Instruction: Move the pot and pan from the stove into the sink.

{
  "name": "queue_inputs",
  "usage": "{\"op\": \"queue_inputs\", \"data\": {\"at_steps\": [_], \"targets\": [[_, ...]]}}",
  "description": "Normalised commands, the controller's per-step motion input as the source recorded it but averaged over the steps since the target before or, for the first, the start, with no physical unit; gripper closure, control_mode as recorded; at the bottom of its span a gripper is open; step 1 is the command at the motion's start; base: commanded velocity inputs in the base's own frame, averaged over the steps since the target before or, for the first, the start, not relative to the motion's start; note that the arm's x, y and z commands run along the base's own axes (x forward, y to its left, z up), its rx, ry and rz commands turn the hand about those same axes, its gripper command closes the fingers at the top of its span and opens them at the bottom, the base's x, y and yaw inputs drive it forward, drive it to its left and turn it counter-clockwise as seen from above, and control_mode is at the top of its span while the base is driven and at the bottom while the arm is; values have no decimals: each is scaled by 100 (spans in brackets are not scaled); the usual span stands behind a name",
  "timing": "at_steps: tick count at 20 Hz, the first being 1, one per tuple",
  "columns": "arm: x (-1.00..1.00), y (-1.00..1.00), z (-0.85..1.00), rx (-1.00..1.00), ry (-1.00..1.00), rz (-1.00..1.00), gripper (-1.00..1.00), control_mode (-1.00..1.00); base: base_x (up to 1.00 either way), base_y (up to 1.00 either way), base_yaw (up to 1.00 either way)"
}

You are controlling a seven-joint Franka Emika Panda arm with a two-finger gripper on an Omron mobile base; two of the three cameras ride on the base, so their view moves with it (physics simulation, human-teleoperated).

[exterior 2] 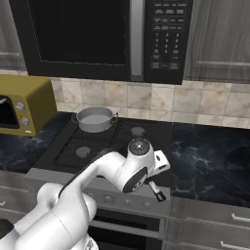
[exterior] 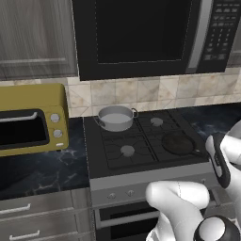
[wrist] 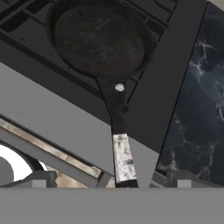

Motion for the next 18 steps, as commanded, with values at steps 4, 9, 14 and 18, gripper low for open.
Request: {"op": "queue_inputs", "data": {"at_steps": [4,9,14,18], "targets": [[0,0,-27,-3,0,0,-100,-100,0,0,0],[0,0,-41,-6,0,0,-100,-100,0,0,0],[2,0,-50,-8,0,0,-100,-100,0,0,0],[10,-5,-54,-3,0,0,-100,-100,0,0,0]]}}
